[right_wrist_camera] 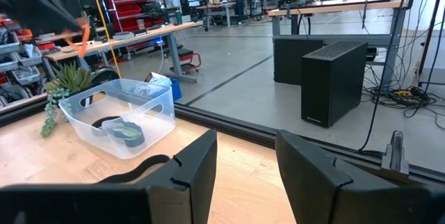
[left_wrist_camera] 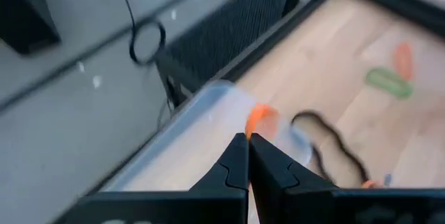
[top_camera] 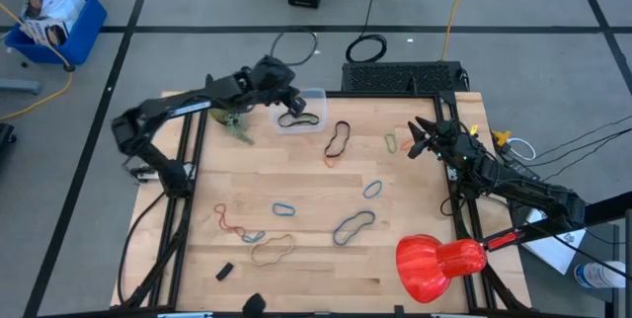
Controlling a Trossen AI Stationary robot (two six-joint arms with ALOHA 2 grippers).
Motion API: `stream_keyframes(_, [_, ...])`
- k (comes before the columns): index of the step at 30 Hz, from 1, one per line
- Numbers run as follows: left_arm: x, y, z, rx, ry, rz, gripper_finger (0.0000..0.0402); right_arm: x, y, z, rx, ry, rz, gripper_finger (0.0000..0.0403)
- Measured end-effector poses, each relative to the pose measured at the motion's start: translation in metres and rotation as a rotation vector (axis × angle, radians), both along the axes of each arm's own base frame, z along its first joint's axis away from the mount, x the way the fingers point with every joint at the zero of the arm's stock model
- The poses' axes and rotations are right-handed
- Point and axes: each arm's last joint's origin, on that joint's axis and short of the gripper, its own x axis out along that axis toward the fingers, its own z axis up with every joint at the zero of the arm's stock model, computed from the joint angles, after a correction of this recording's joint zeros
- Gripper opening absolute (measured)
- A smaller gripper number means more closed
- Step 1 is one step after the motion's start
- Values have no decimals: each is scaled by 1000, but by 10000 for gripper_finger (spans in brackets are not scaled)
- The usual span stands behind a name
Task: Pick and place rubber bands into bin
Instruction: Put the left orange rubber band into the transparent bin
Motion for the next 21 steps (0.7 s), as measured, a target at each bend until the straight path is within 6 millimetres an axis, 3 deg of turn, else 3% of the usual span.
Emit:
stream_keyframes(6, [14, 24, -53, -137, 90, 40, 4, 0, 0, 0, 0, 0, 0, 141])
stream_keyframes(11, [22, 30, -84, -222, 138, 33, 5, 0, 0, 0, -17, 22, 2, 141])
stream_keyframes(16, [26, 33, -103, -250, 180, 37, 3, 0, 0, 0, -21, 27, 3, 141])
stream_keyframes(21, [27, 34, -109, -252, 197, 43, 13, 0, 0, 0, -20, 27, 3, 141])
